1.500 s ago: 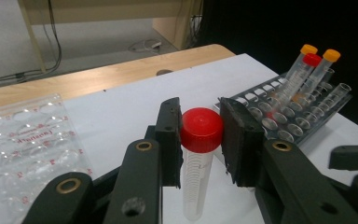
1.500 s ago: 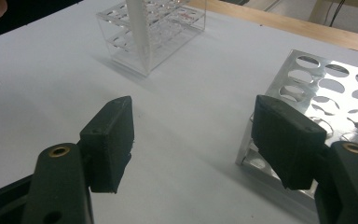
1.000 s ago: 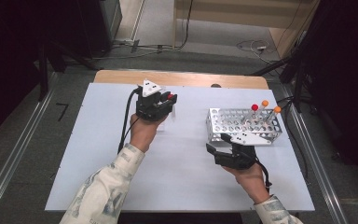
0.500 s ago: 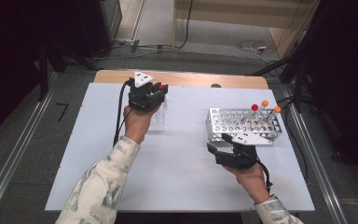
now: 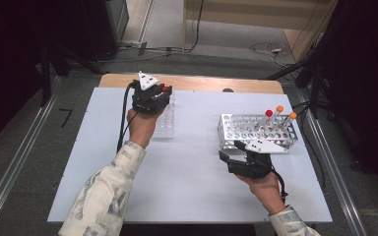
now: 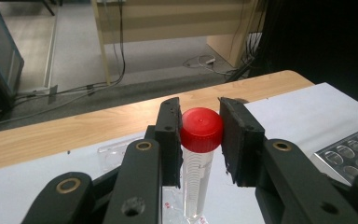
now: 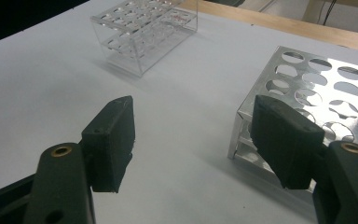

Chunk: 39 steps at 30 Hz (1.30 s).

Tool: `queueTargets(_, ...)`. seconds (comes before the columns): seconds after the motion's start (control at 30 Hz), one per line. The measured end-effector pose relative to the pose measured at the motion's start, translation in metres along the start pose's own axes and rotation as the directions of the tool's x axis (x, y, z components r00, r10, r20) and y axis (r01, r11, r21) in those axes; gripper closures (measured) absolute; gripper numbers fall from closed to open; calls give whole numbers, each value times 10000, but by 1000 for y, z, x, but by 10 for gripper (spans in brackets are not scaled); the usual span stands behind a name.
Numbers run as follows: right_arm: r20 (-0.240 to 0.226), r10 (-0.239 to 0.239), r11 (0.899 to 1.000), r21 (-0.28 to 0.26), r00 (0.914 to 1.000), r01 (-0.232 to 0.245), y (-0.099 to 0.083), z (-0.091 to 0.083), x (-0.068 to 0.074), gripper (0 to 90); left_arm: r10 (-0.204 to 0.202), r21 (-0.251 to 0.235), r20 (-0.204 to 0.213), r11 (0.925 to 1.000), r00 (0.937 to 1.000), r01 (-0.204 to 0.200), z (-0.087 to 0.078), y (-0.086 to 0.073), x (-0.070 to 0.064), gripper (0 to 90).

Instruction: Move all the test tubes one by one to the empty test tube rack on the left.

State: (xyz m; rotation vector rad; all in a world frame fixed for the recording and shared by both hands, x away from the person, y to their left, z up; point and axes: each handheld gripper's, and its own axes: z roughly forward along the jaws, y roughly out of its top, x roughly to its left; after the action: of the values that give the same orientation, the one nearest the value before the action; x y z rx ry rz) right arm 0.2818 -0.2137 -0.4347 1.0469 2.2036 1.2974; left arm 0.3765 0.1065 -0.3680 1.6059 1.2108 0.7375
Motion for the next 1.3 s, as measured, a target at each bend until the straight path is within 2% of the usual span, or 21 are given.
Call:
queueTargets(0.17, 74, -16, 10000, 27, 10000, 16, -1, 0, -1, 295, 142, -8, 13, 9999, 9999, -142, 3, -5, -4, 699)
queueTargets(0.57, 111, -127, 9999, 42, 9999, 126, -1, 1, 1, 301, 560, 120, -297, 9984, 9980, -556, 9, -28, -10, 699)
queueTargets(1.03, 98, -151, 9999, 72, 9998, 150, -2, 2, 1, 303, 628, 845, -287, 9946, 9976, -601, 21, -56, -9, 691)
queueTargets(1.13, 103, -141, 9998, 133, 9998, 140, -3, 3, 1, 302, 617, 978, -233, 9934, 9978, -591, 23, -57, -9, 644)
queueTargets(1.3, 139, -112, 9999, 90, 9998, 111, -3, 3, 0, 303, 248, 915, -243, 9956, 9994, -224, 19, -55, -5, 473)
